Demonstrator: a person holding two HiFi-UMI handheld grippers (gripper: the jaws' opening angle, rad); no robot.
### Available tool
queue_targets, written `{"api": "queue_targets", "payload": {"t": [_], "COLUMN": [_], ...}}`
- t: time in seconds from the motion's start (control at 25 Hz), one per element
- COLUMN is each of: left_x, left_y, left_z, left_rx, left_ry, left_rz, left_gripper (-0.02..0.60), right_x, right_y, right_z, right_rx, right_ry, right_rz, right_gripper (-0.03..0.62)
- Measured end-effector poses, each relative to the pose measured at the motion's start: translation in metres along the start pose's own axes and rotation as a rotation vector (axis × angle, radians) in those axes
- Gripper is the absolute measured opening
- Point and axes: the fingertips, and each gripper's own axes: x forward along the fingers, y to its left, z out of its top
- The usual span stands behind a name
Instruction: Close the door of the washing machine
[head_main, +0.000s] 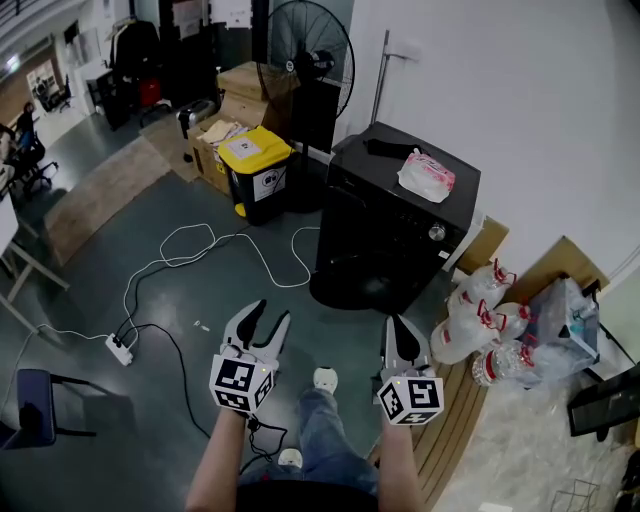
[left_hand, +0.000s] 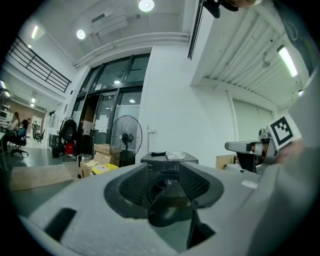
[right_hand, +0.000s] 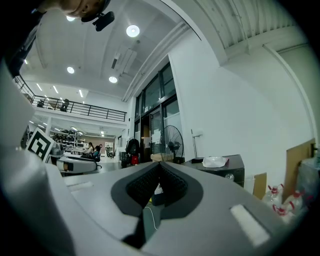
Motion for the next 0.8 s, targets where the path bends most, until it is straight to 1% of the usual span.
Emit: {"api": "queue_targets", "payload": {"t": [0.12, 0.24, 0.36, 0.6, 0.8], "left_x": [0.026, 0.061, 0.097, 0.191, 0.270], "left_y": [0.017, 0.034, 0.052, 0.082, 0.108], "left_z": [-0.003, -0.008, -0.012, -0.019, -0.017], "left_rx": [-0.006, 0.006, -0.007, -0.025, -0.043], "left_ry": [0.000, 0.006, 0.006, 0.050, 0.067], "left_rz": [0.018, 0.030, 0.052, 0.064, 0.089], "left_gripper": [0.186, 0.186, 0.186, 0.186, 0.186], "right_x": [0.035, 0.076, 0.118, 0.209, 0.280], "right_y": [-0.014, -0.034, -0.052, -0.097, -0.142], "right_z": [-0.007, -0.018, -0.024, -0.034, -0.041], "right_rx": [0.004, 0.008, 0.014, 0.004, 0.005], "right_ry": [-0.001, 0.000, 0.002, 0.042, 0.080], "right_rz": [0.010, 0.018, 0.032, 0.064, 0.077], "right_gripper": [0.008, 0.008, 0.008, 0.008, 0.008]}}
